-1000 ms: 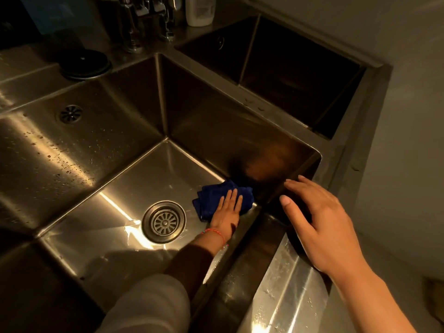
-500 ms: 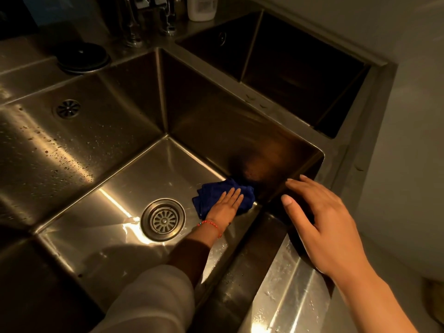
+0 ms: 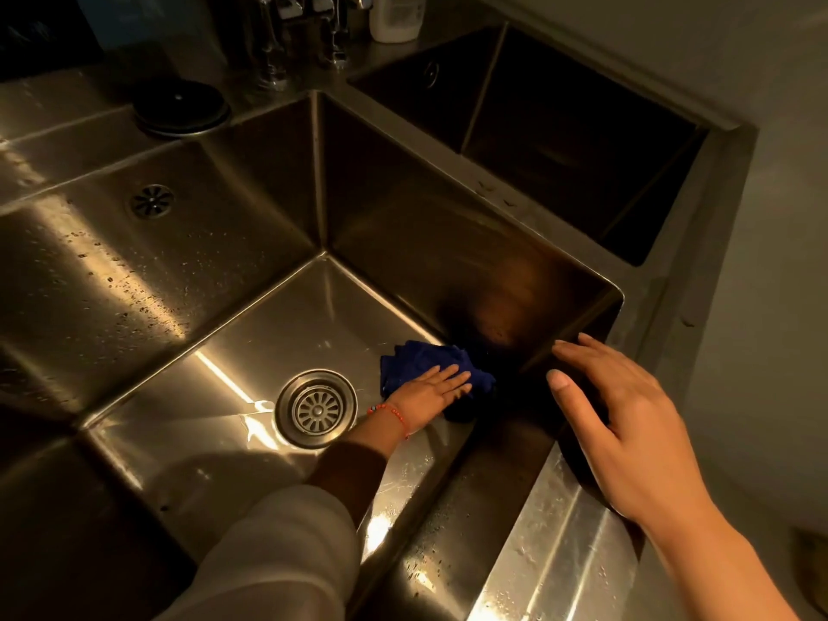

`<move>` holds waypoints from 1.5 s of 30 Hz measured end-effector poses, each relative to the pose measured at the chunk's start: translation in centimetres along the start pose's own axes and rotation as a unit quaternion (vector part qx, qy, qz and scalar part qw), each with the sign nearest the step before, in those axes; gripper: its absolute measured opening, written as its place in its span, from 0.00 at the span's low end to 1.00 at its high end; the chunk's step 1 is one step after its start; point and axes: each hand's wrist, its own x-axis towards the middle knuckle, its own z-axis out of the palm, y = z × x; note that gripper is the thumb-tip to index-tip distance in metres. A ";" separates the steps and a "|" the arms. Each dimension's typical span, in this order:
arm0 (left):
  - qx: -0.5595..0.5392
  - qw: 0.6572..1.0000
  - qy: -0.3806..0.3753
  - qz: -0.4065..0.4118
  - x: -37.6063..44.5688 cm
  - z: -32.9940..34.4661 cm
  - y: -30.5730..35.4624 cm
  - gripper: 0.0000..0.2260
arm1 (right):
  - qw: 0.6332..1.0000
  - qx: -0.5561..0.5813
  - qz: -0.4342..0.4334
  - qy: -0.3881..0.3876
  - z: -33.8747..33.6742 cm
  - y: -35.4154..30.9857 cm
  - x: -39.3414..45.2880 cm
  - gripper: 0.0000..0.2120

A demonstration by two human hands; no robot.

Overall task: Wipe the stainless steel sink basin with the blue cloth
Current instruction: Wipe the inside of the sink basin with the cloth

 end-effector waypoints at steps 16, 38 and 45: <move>-0.046 0.998 0.021 -0.026 -2.1 1.0 -0.3 0.35 | 1.000 -0.003 0.000 -0.008 0.1 0.0 0.0 0.23; -0.050 0.999 0.000 -0.009 -5.5 1.3 -0.3 0.33 | 1.000 -0.009 0.003 -0.010 0.2 0.1 0.1 0.24; -0.027 0.999 -0.021 -0.006 -6.3 0.7 -0.2 0.26 | 1.000 -0.002 0.009 -0.015 0.1 0.0 0.1 0.24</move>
